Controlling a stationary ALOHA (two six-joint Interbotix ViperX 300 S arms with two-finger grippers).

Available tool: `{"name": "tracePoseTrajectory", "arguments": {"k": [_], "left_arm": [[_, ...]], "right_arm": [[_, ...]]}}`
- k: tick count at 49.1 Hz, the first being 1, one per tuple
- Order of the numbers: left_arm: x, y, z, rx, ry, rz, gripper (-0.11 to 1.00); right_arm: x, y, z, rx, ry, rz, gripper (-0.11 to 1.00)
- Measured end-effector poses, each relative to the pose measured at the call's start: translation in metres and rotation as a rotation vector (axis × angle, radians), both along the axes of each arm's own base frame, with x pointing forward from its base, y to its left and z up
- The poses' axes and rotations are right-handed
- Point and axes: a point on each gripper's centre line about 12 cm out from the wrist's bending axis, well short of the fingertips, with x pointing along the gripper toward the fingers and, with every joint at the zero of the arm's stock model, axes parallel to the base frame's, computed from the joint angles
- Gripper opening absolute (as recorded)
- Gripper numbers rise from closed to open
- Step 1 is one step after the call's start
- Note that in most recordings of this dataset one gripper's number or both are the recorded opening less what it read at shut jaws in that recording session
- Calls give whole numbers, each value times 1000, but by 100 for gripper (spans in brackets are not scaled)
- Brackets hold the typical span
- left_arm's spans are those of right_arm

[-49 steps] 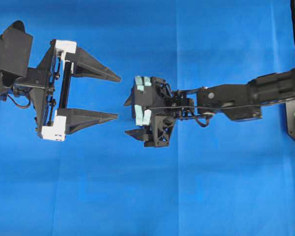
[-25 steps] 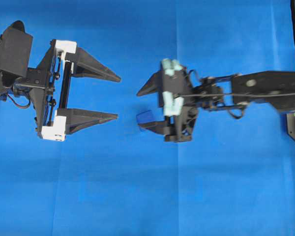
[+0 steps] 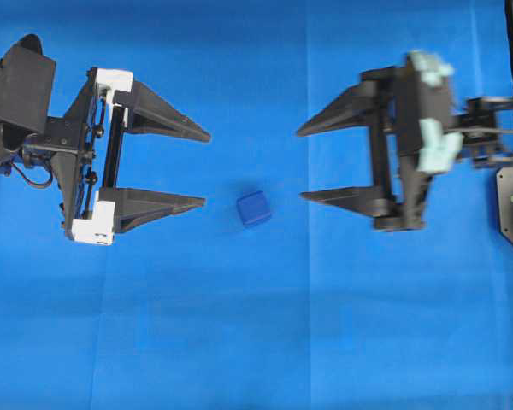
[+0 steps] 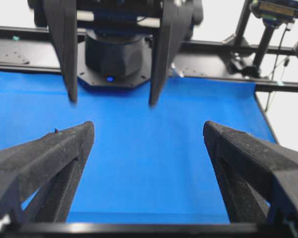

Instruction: Handover the blue block to the right arm after grasping it with the left arm, then place it in the designated position.

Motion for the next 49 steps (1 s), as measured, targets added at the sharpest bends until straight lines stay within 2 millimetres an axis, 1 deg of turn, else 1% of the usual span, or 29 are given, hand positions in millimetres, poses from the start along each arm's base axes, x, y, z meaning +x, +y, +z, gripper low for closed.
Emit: {"name": "tracePoseTrajectory", "arguments": {"k": [5,10,17,21,30,40,49], "left_arm": [[0,0,1,0,-2,0,93],[0,0,1,0,-3,2,93],[0,0,2,0,-5,0,93],[0,0,2,0,-5,0,93],[1,0,2,0,-6,0,93],[0,0,2,0,-6,0,93],[0,0,2,0,-5,0,93]], "right_arm": [[-17,0,14,-2,-38,0,80],[-31,-1,23,-3,-66,0,80],[-43,-1,31,-3,-94,-1,80],[-44,-2,30,-5,-92,-2,80],[-40,-2,27,-16,-103,-1,80],[-38,-2,27,-14,-223,6,80],[-38,-1,18,-11,-299,12,80]]}}
